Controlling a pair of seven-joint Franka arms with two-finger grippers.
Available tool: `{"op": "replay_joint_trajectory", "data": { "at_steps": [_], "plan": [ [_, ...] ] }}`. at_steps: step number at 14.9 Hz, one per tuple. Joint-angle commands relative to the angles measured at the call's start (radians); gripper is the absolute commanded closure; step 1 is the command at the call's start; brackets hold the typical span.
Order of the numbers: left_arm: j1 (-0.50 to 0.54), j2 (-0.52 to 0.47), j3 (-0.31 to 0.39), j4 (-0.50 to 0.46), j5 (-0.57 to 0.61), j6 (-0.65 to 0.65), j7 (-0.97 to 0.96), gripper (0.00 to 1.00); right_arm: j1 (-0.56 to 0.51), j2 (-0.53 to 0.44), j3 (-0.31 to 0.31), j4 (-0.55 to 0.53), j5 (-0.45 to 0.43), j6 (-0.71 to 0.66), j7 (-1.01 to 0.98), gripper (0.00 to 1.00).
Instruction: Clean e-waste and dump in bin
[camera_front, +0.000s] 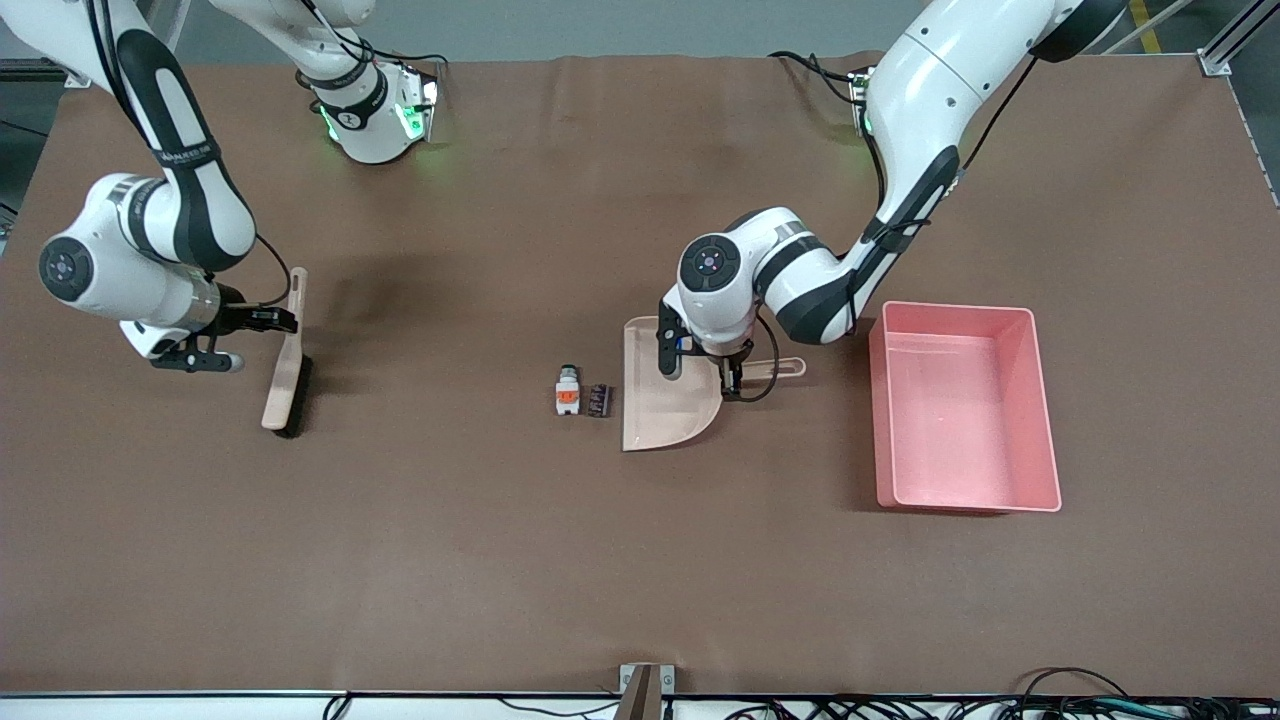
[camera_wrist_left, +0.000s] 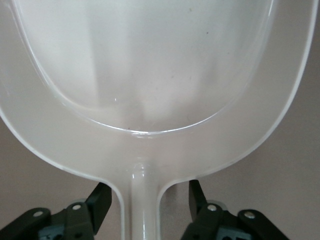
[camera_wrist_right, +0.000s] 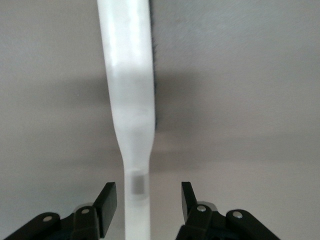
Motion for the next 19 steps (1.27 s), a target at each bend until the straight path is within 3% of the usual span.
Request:
{"op": "replay_joint_trajectory", "data": {
  "at_steps": [1,5,9,13,16,19],
  "plan": [
    [-0.002,0.01,0.003,0.021,0.021,0.001,-0.008,0.33,-0.016,-0.094,0.009,-0.118,-0.003,0.066,-0.012,0.4],
    [0.003,0.008,0.003,0.019,0.021,0.001,-0.008,0.46,0.004,-0.09,0.011,-0.193,-0.002,0.184,-0.011,0.4],
    [0.009,0.005,0.001,0.018,0.021,-0.002,-0.009,0.52,0.006,-0.088,0.012,-0.196,0.0,0.19,-0.009,0.4],
    [0.01,0.004,0.001,0.018,0.021,-0.005,-0.009,0.53,0.025,-0.088,0.014,-0.195,0.007,0.19,-0.008,0.58],
    [0.01,0.004,0.001,0.018,0.021,-0.005,-0.008,0.53,0.03,-0.084,0.014,-0.195,0.012,0.204,-0.006,0.61],
    [0.012,0.004,0.001,0.018,0.021,-0.005,-0.008,0.55,0.035,-0.084,0.014,-0.193,0.012,0.205,-0.006,0.78]
  ]
}}
